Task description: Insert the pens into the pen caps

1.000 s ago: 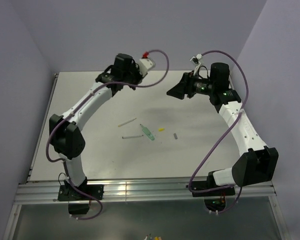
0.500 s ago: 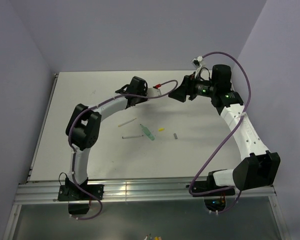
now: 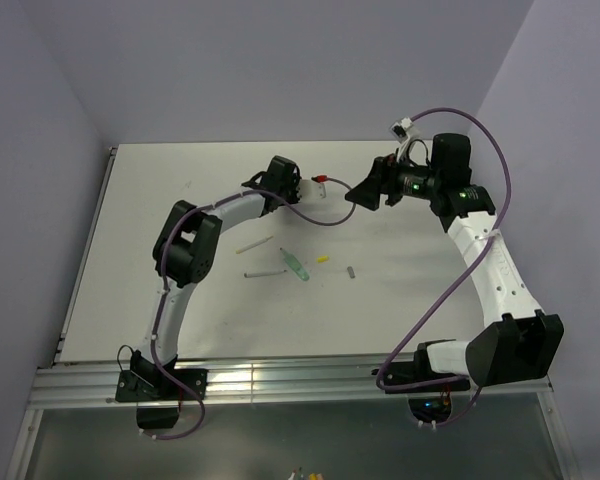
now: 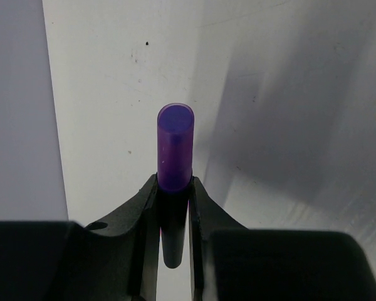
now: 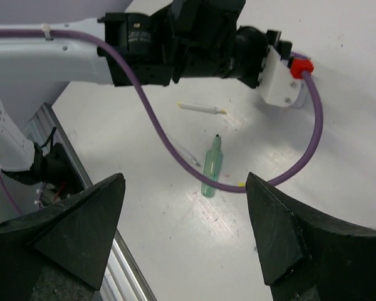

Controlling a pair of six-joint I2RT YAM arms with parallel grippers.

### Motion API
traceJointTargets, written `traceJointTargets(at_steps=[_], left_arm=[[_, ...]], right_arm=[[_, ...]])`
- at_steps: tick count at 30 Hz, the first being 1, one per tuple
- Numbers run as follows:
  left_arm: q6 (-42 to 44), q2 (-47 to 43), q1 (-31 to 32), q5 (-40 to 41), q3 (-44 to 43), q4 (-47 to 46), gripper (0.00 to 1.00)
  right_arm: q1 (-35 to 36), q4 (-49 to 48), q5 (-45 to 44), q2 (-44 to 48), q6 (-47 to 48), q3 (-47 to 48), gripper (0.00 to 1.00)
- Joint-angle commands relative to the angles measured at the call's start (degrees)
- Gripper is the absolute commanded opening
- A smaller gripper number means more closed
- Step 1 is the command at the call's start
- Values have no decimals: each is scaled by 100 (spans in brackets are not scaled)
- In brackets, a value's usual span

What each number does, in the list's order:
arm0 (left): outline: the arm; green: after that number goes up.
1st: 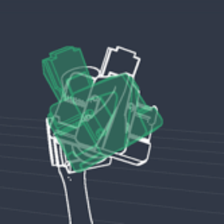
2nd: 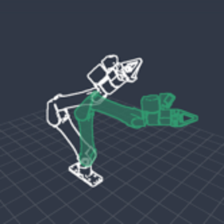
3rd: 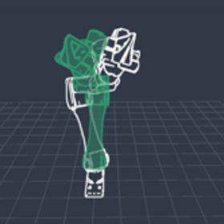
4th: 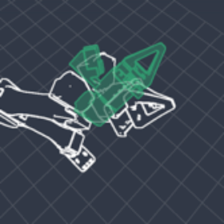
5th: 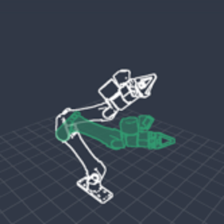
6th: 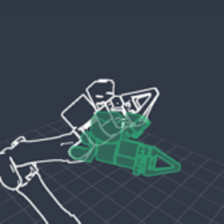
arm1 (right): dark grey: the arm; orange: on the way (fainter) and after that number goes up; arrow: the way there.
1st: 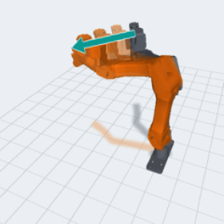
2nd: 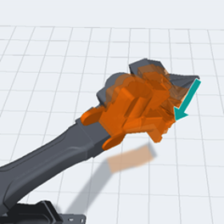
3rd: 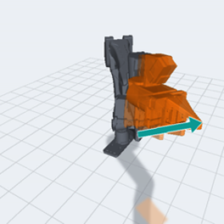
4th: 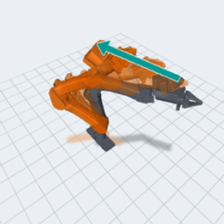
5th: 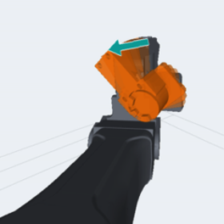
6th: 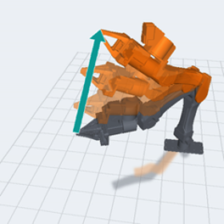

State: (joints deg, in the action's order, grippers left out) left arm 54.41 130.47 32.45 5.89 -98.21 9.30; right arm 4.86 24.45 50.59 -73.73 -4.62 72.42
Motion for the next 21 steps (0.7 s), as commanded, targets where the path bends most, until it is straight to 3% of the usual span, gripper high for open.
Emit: traceJointTargets(at_steps=[1,11,17,21], left_arm=[[236,215,-63,-141,-400,-157,8],[368,804,-151,-352,-1077,160,13],[298,848,-186,-404,-1086,317,30],[184,655,-186,-440,-814,169,34]], right_arm=[[-12,560,74,114,401,114,86],[-12,816,-172,166,664,176,87],[-20,842,-356,184,682,211,87],[-29,869,-523,219,682,263,87]])
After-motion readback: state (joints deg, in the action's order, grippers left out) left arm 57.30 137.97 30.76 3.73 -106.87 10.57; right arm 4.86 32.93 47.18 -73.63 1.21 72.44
